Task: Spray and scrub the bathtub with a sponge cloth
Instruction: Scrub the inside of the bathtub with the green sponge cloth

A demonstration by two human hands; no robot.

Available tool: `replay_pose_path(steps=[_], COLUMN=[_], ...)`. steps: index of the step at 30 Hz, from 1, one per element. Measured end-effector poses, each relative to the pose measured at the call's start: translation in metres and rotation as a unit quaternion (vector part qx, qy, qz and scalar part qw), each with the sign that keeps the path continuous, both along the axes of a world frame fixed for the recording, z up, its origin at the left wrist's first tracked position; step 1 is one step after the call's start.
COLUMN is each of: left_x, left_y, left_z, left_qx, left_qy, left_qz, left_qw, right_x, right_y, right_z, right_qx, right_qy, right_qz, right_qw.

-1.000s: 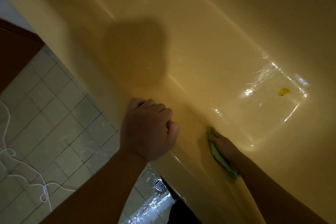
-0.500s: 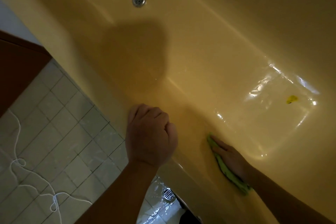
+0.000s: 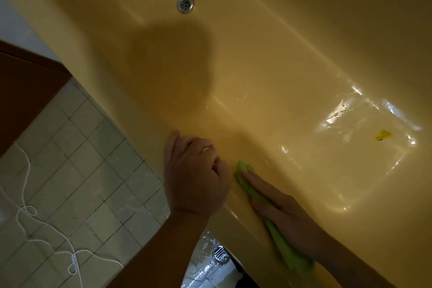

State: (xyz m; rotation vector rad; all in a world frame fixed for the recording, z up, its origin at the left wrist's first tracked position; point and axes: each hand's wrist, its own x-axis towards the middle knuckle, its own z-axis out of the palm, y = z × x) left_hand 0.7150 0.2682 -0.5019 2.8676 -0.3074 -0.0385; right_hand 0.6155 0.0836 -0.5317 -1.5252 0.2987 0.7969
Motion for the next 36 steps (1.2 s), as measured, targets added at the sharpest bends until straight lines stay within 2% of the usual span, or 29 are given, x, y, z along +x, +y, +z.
replay_pose_path(steps=[3, 8, 10, 12, 15, 16, 18, 22, 25, 28, 32, 36], left_x=[0.002, 0.010, 0.011, 0.014, 0.018, 0.020, 0.023, 0.031, 0.035, 0.040, 0.043, 0.049], left_y=[0.002, 0.006, 0.006, 0.008, 0.009, 0.010, 0.013, 0.017, 0.020, 0.023, 0.028, 0.031], left_z=[0.000, -0.003, -0.003, -0.003, -0.003, -0.003, -0.004, -0.004, -0.003, -0.004, -0.004, -0.003], left_qx=[-0.006, -0.021, -0.025, -0.026, -0.031, -0.032, -0.032, -0.037, -0.045, -0.044, -0.042, -0.039], left_qy=[-0.012, -0.035, -0.036, -0.035, -0.046, -0.050, -0.053, -0.054, -0.055, -0.049, -0.046, -0.031], left_qz=[-0.001, 0.003, 0.002, 0.001, 0.006, 0.008, 0.010, 0.016, 0.016, 0.019, 0.022, 0.055], left_qw=[1.000, 0.999, 0.999, 0.999, 0.998, 0.998, 0.998, 0.998, 0.997, 0.998, 0.998, 0.997], right_x=[-0.020, -0.009, 0.014, 0.041, 0.057, 0.055, 0.043, 0.023, 0.013, 0.025, 0.067, 0.092], right_y=[-0.021, -0.023, -0.007, 0.014, 0.033, 0.035, 0.031, 0.007, -0.003, 0.000, 0.029, 0.056], right_z=[-0.044, -0.131, -0.133, -0.110, -0.046, -0.025, -0.001, -0.031, -0.096, -0.137, -0.117, -0.036], right_qx=[-0.049, -0.202, -0.196, -0.146, -0.054, -0.030, 0.001, -0.023, -0.137, -0.197, -0.160, -0.042], right_qy=[0.099, 0.241, 0.232, 0.187, 0.064, 0.013, -0.032, 0.069, 0.176, 0.221, 0.188, 0.055], right_qz=[-0.024, 0.013, 0.005, -0.011, -0.010, 0.002, 0.005, -0.070, -0.033, -0.014, -0.007, -0.021], right_qw=[0.994, 0.949, 0.953, 0.971, 0.996, 0.999, 0.999, 0.995, 0.974, 0.955, 0.969, 0.997])
